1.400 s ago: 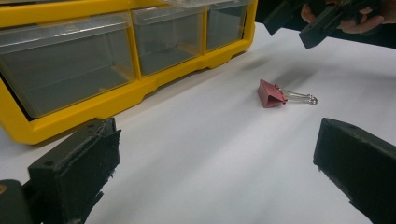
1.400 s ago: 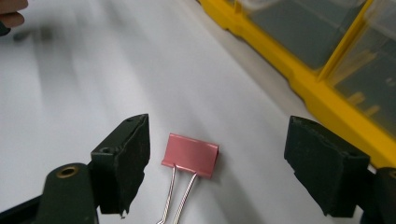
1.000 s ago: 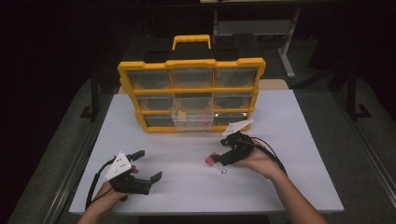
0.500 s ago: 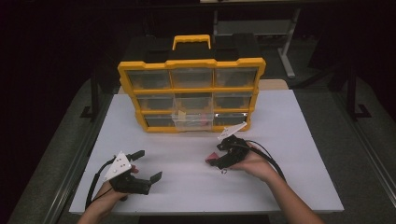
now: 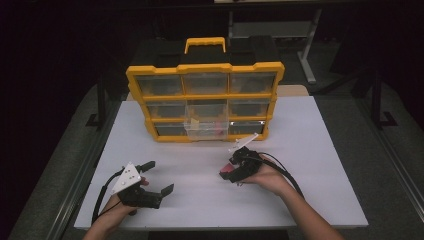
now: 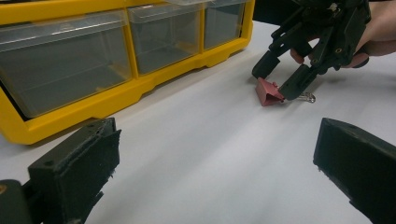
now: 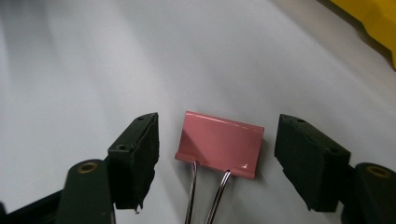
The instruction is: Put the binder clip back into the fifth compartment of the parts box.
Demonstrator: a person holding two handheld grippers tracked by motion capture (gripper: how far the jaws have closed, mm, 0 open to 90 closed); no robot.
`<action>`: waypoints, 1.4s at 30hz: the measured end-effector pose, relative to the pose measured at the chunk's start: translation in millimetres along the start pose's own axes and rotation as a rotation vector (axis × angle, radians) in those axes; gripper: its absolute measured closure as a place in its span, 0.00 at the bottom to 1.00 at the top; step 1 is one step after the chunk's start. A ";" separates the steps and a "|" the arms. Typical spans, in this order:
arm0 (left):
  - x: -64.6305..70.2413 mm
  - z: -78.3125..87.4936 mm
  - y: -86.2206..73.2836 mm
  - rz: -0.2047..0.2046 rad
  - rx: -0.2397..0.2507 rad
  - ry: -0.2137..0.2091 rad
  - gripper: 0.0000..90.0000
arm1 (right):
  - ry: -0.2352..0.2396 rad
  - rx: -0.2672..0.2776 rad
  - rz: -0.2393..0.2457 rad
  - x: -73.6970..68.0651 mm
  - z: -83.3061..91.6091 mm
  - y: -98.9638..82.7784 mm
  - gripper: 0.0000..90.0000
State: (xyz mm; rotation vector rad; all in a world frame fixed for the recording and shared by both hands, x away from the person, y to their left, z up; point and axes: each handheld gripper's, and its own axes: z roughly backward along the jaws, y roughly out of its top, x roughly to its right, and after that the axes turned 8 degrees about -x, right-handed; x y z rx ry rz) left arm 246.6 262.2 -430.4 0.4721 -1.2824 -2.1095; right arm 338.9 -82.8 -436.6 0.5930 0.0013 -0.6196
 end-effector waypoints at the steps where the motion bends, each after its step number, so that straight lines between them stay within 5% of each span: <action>1: -0.2 0.0 0.1 -0.003 0.000 0.000 0.00 | -0.010 0.001 0.016 1.4 -1.3 0.1 0.35; 42: -0.1 0.7 0.9 0.001 0.013 0.000 0.00 | -0.070 -0.018 0.039 -9.0 -8.6 0.7 0.54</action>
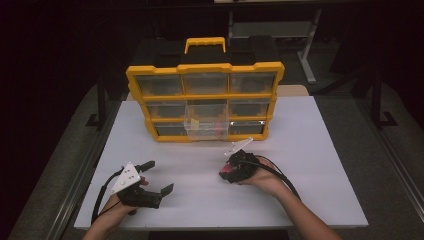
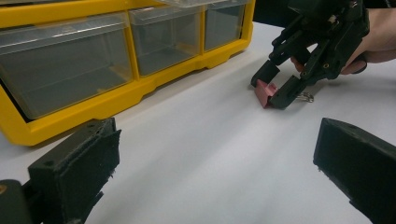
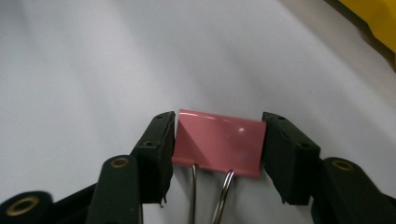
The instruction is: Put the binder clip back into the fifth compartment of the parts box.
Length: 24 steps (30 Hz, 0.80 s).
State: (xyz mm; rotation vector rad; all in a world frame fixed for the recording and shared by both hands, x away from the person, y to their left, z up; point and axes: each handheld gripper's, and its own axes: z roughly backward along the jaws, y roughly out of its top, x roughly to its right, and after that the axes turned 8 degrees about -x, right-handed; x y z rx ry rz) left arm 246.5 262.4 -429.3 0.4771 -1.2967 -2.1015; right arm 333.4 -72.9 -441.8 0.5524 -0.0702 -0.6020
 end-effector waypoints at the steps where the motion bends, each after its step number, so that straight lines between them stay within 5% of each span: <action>1: -0.1 0.1 0.0 -0.001 -0.001 0.001 0.00 | 0.000 0.000 -0.001 0.3 0.3 0.0 0.54; 24: -0.7 0.2 -0.5 0.011 0.002 0.002 0.00 | 0.036 0.004 -0.024 8.0 9.9 -0.2 0.54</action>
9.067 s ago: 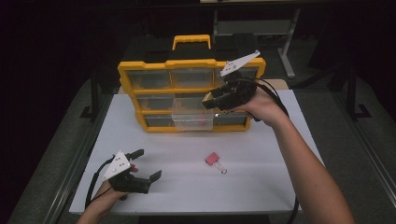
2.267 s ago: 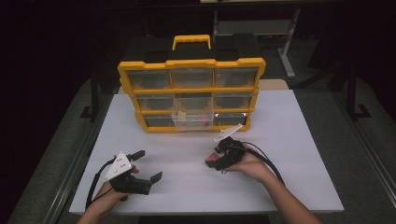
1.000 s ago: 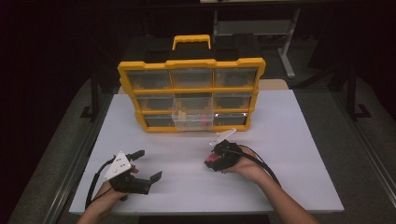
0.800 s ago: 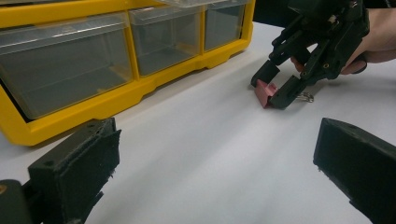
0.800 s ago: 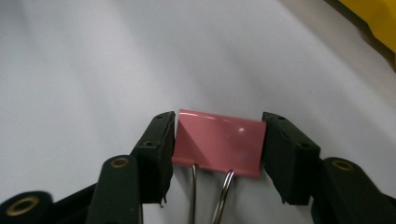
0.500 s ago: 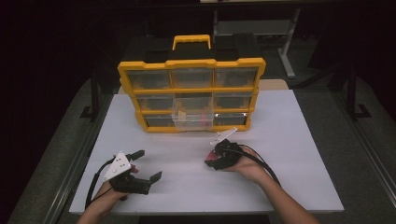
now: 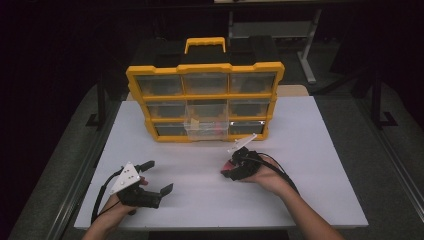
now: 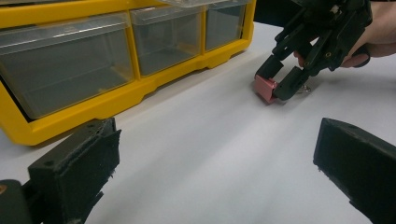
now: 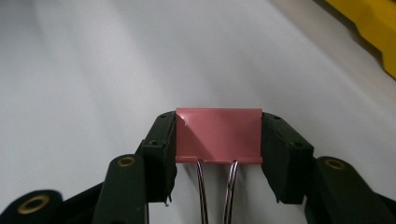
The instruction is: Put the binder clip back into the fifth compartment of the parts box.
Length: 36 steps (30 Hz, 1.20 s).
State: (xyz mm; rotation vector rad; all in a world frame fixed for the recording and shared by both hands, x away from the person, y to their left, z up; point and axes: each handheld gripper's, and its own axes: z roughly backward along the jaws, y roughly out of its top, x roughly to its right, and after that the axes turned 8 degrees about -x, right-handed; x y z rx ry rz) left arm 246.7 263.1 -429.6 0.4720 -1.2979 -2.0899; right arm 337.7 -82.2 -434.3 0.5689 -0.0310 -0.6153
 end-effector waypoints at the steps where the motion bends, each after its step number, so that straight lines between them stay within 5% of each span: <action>1: 0.0 0.0 0.0 0.000 0.001 0.000 0.00 | -0.003 -0.001 0.002 0.7 1.1 0.0 0.54; 21: -0.3 -0.2 -0.1 0.001 0.003 0.000 0.00 | 0.013 0.026 -0.003 11.6 22.8 -3.5 0.54; 36: -0.5 0.0 -0.1 -0.002 -0.001 0.002 0.00 | 0.025 0.061 -0.003 18.9 54.4 0.1 0.55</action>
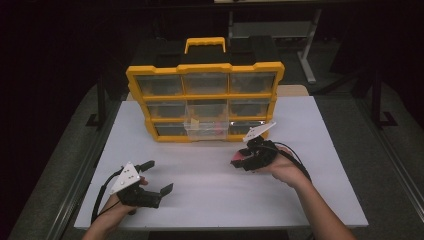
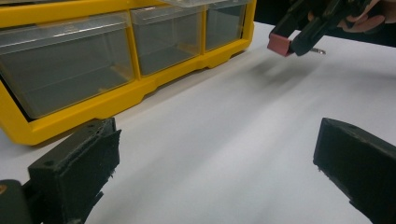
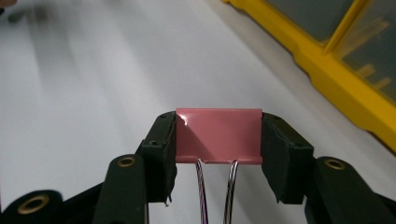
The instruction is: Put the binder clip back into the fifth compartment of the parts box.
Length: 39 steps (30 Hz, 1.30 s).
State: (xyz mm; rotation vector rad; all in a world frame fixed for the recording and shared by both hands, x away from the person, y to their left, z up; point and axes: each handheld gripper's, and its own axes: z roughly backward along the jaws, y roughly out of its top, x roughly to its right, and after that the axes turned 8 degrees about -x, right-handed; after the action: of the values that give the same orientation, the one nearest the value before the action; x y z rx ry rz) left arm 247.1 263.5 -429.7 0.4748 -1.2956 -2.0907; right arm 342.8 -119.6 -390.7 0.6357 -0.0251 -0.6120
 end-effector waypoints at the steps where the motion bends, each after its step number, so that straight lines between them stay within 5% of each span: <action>1: -0.5 -0.2 0.1 -0.003 0.006 0.002 0.00 | 0.002 0.003 0.007 0.5 2.3 0.7 0.54; 39: -1.2 0.1 -0.3 -0.009 -0.014 0.003 0.00 | 0.009 0.110 0.018 15.8 85.4 46.6 0.54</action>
State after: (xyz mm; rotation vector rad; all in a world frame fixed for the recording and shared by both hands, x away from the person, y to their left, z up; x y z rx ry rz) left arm 247.8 264.4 -429.9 0.4787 -1.2780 -2.1046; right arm 363.0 -145.5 -297.8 0.7440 -0.0558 -0.5930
